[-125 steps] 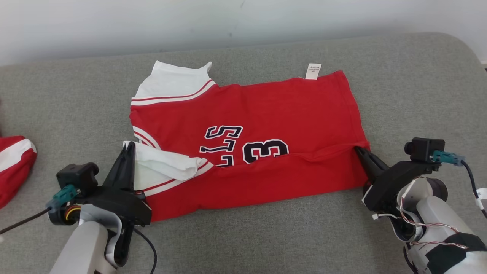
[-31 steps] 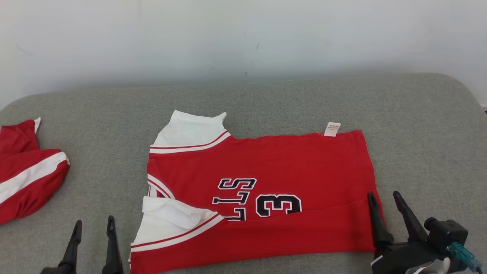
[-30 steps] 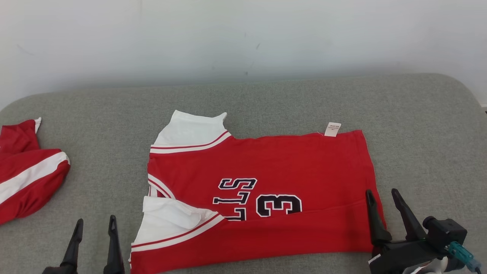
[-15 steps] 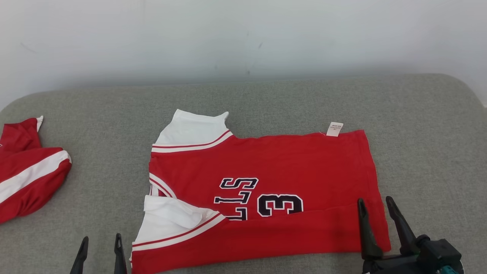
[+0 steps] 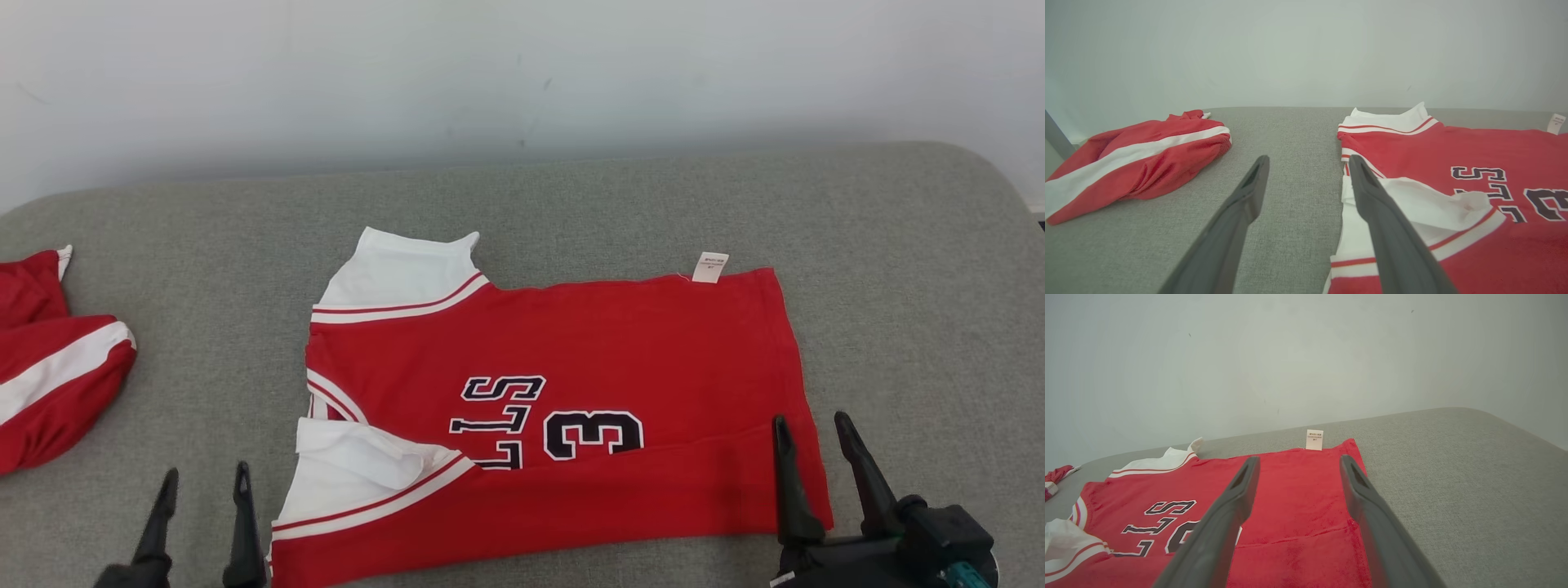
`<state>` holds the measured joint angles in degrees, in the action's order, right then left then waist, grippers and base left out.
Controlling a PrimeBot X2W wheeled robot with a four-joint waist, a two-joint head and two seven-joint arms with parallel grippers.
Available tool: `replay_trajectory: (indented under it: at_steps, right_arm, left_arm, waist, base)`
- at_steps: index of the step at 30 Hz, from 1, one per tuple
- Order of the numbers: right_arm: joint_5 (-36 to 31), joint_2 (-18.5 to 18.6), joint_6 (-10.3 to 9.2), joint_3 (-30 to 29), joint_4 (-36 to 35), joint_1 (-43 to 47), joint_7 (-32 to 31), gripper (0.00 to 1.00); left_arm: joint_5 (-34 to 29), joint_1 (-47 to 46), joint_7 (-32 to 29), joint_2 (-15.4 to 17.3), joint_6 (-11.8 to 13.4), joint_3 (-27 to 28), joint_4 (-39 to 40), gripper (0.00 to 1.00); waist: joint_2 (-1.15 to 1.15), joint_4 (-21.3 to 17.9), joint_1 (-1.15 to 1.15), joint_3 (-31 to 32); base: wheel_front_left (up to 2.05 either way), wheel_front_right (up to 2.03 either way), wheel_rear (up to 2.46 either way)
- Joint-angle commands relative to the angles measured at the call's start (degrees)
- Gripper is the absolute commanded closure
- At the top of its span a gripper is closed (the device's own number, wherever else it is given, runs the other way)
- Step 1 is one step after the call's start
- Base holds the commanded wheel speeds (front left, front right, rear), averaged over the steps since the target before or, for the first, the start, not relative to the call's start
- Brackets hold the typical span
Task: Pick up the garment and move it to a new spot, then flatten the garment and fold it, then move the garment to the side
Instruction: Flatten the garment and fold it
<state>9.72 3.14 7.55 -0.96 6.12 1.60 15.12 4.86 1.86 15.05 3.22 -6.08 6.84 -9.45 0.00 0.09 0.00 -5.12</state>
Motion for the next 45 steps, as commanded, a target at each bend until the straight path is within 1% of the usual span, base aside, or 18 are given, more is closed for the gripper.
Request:
replay_trajectory:
  at_steps: [1,6,8,9,11,12,13,16,18,23,24,26,30,34,40,45]
  right_arm:
    - [0.11,-0.13,-0.15,-0.07,0.18,-1.48,0.02,0.00]
    - [0.36,-0.17,-0.15,0.12,1.49,-6.35,0.02,0.00]
    - [0.32,0.27,-0.14,0.79,2.43,-8.82,0.02,0.00]
    - [0.32,0.27,-0.14,0.79,2.43,-8.82,0.02,0.00]
    - [0.13,0.93,-0.15,1.49,3.75,-11.80,0.02,0.00]
    - [0.10,1.03,-0.15,1.86,4.51,-13.38,0.02,0.00]
    - [-0.06,1.27,-0.14,2.32,6.45,-16.41,0.02,0.00]
    - [-0.40,1.41,-0.14,2.88,9.55,-21.01,0.02,0.00]
    - [-0.37,1.15,-0.14,3.54,11.04,-23.80,0.02,0.00]
    - [-0.08,0.64,-0.14,5.10,13.91,-28.77,0.02,0.00]
    - [0.04,0.53,-0.14,5.42,14.17,-29.53,0.02,0.00]
    - [0.26,0.37,-0.14,5.93,14.63,-30.76,0.02,0.00]
    - [0.86,0.13,-0.14,6.53,15.52,-32.44,0.03,0.00]
    - [1.27,-0.13,-0.14,7.27,15.62,-33.84,0.02,0.00]
    - [1.49,-0.28,-0.14,7.84,15.27,-34.50,0.02,0.00]
    - [1.49,-0.33,-0.14,8.37,15.44,-35.04,0.02,0.00]
  left_arm:
    - [0.07,-2.24,0.19,0.89,-0.42,0.69,-0.31,0.00]
    - [1.69,-10.30,0.19,5.31,-1.34,0.19,-3.41,0.00]
    - [2.87,-13.86,0.19,7.76,-1.52,-3.21,-4.63,0.00]
    - [2.87,-13.86,0.19,7.76,-1.52,-3.21,-4.63,0.00]
    - [4.91,-17.91,0.19,11.89,-1.23,-5.88,-6.12,0.00]
    - [6.44,-19.95,0.19,13.37,-1.26,-7.28,-7.03,0.00]
    - [8.90,-24.15,0.19,16.58,-1.28,-11.65,-9.00,0.00]
    - [16.02,-30.84,-1.15,22.02,-1.28,-18.58,-12.70,0.00]
    - [21.10,-35.08,-4.56,25.26,-1.28,-23.16,-14.96,0.00]
    - [31.93,-43.87,-10.95,30.97,-1.30,-31.98,-18.59,0.00]
    - [33.52,-45.09,-12.75,32.01,-1.29,-33.56,-19.69,0.00]
    - [35.84,-47.97,-14.31,34.13,-1.29,-36.67,-20.76,0.00]
    - [39.53,-52.27,-15.93,36.84,-1.29,-41.01,-24.01,0.00]
    - [41.72,-56.29,-17.09,38.49,-1.29,-43.79,-27.31,0.00]
    - [43.92,-60.14,-18.76,39.28,-1.30,-48.15,-31.72,0.00]
    - [45.48,-61.59,-19.33,38.96,-1.30,-51.67,-34.46,0.00]
  waist:
    - [0.00,-0.80,0.00,-0.80]
    - [0.00,-3.28,0.00,-3.10]
    - [0.00,-4.41,0.00,-4.26]
    - [0.00,-4.41,0.00,-4.26]
    - [0.00,-5.84,0.00,-5.86]
    - [0.00,-6.55,0.00,-6.68]
    - [0.00,-7.85,0.00,-8.23]
    - [0.00,-9.76,0.00,-10.55]
    - [0.00,-10.96,0.00,-11.90]
    - [0.00,-13.35,0.00,-14.60]
    - [0.00,-13.79,0.00,-15.10]
    - [0.00,-14.57,0.00,-16.08]
    - [0.00,-15.92,0.00,-18.24]
    - [0.00,-17.21,0.00,-20.47]
    - [0.00,-18.16,0.00,-22.11]
    - [0.00,-18.40,0.00,-22.30]
  base:
    - [0.00,0.00,0.00]
    - [0.00,0.00,0.00]
    - [0.00,0.00,0.00]
    - [0.00,0.00,0.00]
    - [0.00,0.00,0.00]
    - [0.00,0.00,0.00]
    - [0.00,0.00,0.00]
    - [0.00,0.00,0.00]
    - [0.00,0.00,0.00]
    - [0.00,0.00,0.00]
    - [0.00,0.00,0.00]
    - [0.00,0.00,0.00]
    - [0.00,0.00,0.00]
    - [0.00,0.00,0.00]
    - [0.00,0.00,0.00]
    - [0.00,0.00,0.00]
